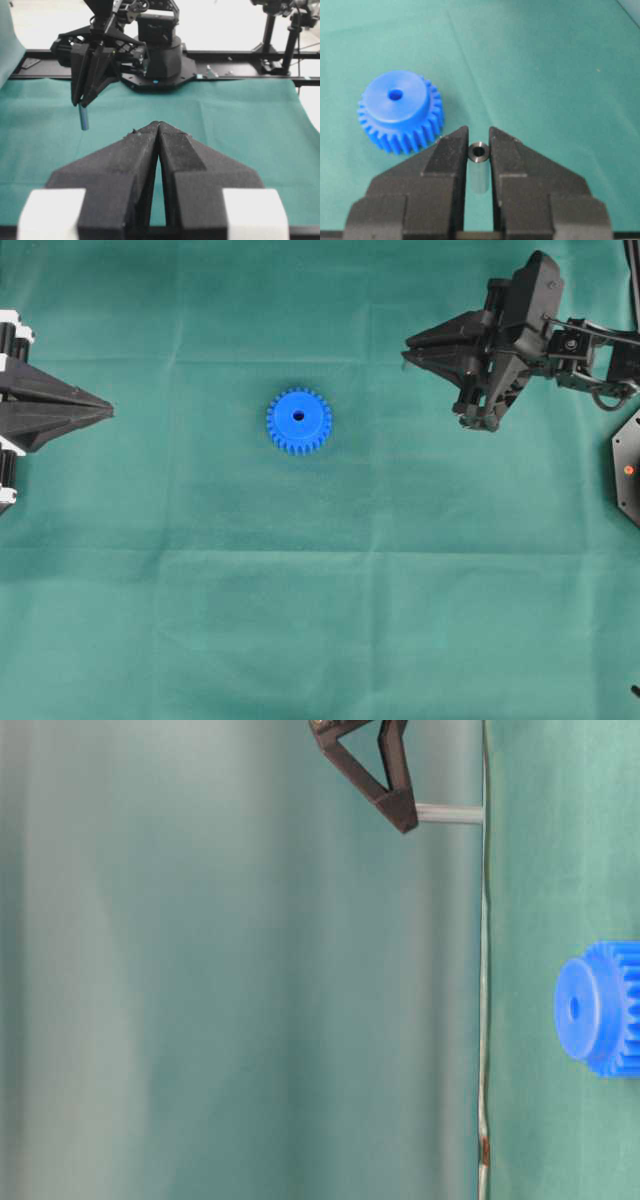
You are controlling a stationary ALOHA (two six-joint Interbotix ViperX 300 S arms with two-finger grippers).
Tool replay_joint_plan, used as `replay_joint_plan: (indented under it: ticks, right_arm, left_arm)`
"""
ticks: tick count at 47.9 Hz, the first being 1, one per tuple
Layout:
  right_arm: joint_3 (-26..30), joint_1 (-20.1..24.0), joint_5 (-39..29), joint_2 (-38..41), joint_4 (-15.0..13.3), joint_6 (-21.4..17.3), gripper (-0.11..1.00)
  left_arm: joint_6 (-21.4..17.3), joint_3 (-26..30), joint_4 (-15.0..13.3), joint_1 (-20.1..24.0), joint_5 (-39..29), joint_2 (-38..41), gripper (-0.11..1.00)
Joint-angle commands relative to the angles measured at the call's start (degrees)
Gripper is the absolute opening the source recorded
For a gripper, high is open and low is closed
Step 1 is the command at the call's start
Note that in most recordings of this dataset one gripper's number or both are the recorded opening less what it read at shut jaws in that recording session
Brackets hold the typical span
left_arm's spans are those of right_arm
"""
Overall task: Insert the shaft placed at a random location into the center hole of the medium gear at another random location.
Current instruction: 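Carry the shaft left over the blue gear with the right gripper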
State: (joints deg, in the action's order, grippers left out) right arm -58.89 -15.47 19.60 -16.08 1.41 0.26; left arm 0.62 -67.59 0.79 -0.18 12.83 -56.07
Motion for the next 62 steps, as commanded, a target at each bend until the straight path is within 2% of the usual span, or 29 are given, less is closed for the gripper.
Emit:
replay_joint_plan:
  ticks: [1, 16, 36, 62]
  right_arm:
    - [2.37, 1.32, 0.53, 0.79, 0.18, 0.26, 0.12]
    - [9.93, 5.45, 0.70, 8.26, 0.70, 0.18, 0.12]
    - [20.83, 8.17, 0.35, 18.46, 0.79, 0.18, 0.12]
    - [22.41, 8.88, 0.35, 19.86, 0.88, 0.09, 0.12]
  left_arm:
    - [0.09, 1.49, 0.18, -0.09, 0.35, 0.26, 0.00]
    - [0.09, 1.41, 0.18, -0.09, 0.35, 0.35, 0.00]
    - [0.09, 1.41, 0.18, 0.18, 0.35, 0.26, 0.00]
    - [0.18, 1.49, 0.18, 0.26, 0.00, 0.35, 0.00]
